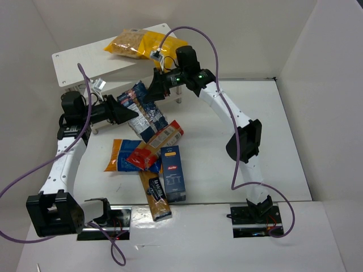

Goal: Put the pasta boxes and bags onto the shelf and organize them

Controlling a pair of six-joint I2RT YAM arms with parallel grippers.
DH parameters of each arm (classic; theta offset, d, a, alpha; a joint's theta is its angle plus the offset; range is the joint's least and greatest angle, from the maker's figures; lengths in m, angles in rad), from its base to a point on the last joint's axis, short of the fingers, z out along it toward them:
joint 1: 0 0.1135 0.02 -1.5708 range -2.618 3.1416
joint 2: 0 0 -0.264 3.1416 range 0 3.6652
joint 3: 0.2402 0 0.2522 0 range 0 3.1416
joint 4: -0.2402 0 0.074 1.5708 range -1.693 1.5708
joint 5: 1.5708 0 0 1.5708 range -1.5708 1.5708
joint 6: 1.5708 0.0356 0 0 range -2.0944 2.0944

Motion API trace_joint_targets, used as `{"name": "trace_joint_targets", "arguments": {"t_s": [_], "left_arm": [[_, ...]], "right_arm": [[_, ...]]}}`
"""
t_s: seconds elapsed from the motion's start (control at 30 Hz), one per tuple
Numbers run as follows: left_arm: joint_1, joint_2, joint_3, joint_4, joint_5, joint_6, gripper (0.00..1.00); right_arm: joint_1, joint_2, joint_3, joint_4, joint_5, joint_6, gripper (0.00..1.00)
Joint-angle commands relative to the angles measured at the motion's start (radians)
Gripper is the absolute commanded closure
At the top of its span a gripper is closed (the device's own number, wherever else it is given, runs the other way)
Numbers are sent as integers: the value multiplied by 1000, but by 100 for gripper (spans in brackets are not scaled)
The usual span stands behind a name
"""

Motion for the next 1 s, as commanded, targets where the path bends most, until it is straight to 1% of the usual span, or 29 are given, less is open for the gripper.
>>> {"name": "trace_joint_targets", "arguments": {"t_s": [0.0, 0.03, 0.07, 0.1, 0.13, 0.17, 0.2, 0.23, 0.37, 0.5, 0.6, 0.63, 0.67, 0.7, 0.73, 0.77, 0.83, 0.93, 0.97], "left_arm": [[-25, -36, 94, -8, 27, 123, 100], [-25, -36, 121, -29, 41, 158, 100], [-25, -50, 121, -43, 50, 169, 100], [-25, -59, 136, -62, 50, 178, 100], [-25, -59, 137, -62, 50, 179, 100], [-25, -59, 137, -62, 62, 179, 100], [-25, -59, 137, -62, 53, 179, 100], [-25, -59, 137, -53, 53, 169, 100], [-16, -68, 127, -53, 53, 169, 100], [-16, -68, 108, -42, 53, 169, 100], [-16, -68, 107, -31, 88, 160, 100], [-16, -68, 107, -31, 105, 160, 100], [-16, -77, 117, -31, 114, 160, 100], [-16, -78, 117, -31, 114, 160, 100], [-16, -78, 117, -42, 123, 172, 100], [-16, -78, 117, -51, 124, 186, 100], [-16, -88, 117, -74, 113, 210, 100], [-16, -97, 126, -96, 87, 211, 99], [-16, -97, 115, -96, 87, 211, 61]], "right_arm": [[78, 4, 53, -34, -48, 11, 57], [78, -5, 44, -34, -30, 11, 56], [78, -20, 28, -34, -17, 11, 38], [78, -20, 28, -34, -7, 11, 26], [78, -31, 28, -34, 3, 11, 19], [78, -31, 28, -34, 3, 11, 14], [78, -31, 18, -24, 3, 11, 2], [78, -31, 17, -23, 3, 11, 0], [78, -31, -39, 3, -20, 39, 0], [78, -31, -48, 13, -80, 39, 0], [90, -31, -48, -17, -92, -45, 0], [102, -31, -38, -49, -92, -64, 5], [102, -31, -38, -65, -92, -84, 23], [111, -22, -23, -85, -83, -97, 52], [121, -22, -22, -95, -54, -98, 100], [121, -22, -22, -96, -54, -98, 100], [121, -22, 20, -131, -104, -122, 100], [121, -31, 21, -122, -143, -105, 100], [121, -31, 30, -108, -143, -90, 100]]}}
